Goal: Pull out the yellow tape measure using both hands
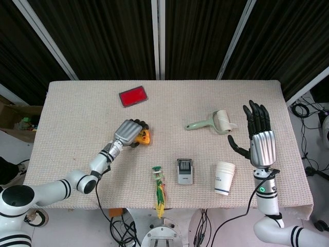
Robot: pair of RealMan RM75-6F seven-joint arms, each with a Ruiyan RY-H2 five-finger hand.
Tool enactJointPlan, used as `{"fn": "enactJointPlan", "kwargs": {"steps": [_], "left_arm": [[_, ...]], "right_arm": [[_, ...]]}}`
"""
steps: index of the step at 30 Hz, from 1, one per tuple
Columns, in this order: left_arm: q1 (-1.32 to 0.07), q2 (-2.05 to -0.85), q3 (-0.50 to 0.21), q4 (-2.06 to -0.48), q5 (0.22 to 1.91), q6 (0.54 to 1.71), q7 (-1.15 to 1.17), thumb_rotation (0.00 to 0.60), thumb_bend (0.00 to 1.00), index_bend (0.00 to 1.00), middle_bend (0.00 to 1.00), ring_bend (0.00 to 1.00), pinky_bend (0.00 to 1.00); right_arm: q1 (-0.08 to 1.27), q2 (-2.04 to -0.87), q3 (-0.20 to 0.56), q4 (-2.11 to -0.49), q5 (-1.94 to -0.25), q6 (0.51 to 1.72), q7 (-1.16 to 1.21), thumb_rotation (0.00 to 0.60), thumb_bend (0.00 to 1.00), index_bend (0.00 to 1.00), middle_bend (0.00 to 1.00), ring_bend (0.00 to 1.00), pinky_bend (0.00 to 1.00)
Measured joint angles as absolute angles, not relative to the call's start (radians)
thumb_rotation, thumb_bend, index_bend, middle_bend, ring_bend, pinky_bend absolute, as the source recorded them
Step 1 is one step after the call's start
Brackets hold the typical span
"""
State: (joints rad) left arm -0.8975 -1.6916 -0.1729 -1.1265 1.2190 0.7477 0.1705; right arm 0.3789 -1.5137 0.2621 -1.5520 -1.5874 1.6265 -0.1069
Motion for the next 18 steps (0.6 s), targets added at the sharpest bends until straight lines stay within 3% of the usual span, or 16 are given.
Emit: {"fn": "enactJointPlan", "kwargs": {"steps": [18], "left_arm": [[-0.872, -1.697, -0.196, -1.141, 1.222, 0.801, 0.048, 0.6, 0.31, 0.56, 0.53, 0.44, 0.56]], "right_arm": [[0.38, -1.514, 0.261, -1.555, -1.581, 1.616, -0.115, 0.6, 0.25, 0.0, 0.0, 0.0, 0.0]]}}
